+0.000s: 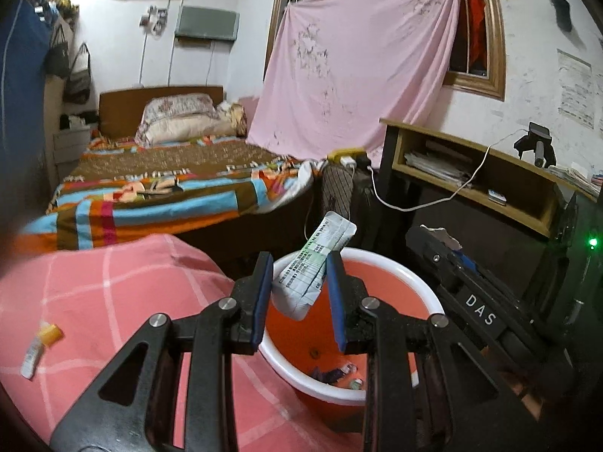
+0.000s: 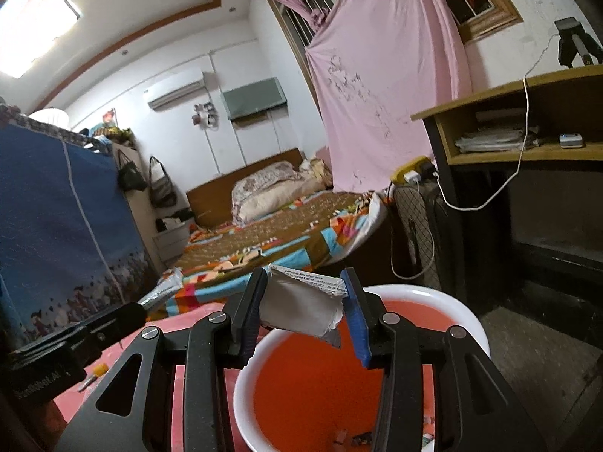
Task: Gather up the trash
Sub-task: 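Carry the tube and paper scrap over the bucket and open both tools, then move both tools back over the bed toward the white tube and yellow cap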
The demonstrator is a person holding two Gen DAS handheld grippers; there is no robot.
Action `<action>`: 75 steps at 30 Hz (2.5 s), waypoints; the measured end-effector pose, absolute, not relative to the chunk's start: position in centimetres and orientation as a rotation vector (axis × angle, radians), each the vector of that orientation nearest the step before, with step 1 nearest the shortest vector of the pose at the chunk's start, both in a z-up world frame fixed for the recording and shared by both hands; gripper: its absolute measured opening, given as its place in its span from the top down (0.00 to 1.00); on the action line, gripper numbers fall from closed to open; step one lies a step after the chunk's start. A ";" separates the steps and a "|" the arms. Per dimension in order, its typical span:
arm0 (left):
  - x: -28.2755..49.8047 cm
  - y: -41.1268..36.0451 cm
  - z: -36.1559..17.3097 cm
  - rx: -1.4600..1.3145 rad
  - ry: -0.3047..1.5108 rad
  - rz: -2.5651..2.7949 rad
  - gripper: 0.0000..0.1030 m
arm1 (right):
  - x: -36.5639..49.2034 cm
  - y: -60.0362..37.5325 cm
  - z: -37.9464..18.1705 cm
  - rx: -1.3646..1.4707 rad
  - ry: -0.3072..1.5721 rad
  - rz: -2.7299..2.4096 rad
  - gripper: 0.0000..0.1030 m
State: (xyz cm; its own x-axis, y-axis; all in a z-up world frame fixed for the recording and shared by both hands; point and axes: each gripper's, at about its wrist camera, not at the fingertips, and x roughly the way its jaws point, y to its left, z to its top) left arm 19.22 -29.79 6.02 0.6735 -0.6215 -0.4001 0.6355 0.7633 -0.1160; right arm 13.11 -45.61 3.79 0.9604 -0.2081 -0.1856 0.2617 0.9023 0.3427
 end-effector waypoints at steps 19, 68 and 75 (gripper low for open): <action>21.9 -31.9 3.1 -0.072 0.710 -0.768 0.87 | 13.9 -46.6 2.7 0.408 0.235 -0.271 0.54; 18.1 -8.8 7.4 -0.148 0.181 -0.189 0.13 | 14.4 -30.7 7.9 0.121 -0.154 -0.007 0.00; 17.8 -5.7 6.8 -0.081 0.118 -0.110 0.13 | 14.6 -27.4 7.8 0.037 -0.208 0.078 0.00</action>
State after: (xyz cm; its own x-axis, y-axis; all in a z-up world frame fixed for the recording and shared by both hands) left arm 17.75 -5.66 6.79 0.9870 -0.1140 -0.1130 0.1044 0.9907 -0.0873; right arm 14.55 -27.36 7.77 0.9755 0.0733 0.2074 -0.0810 0.9963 0.0288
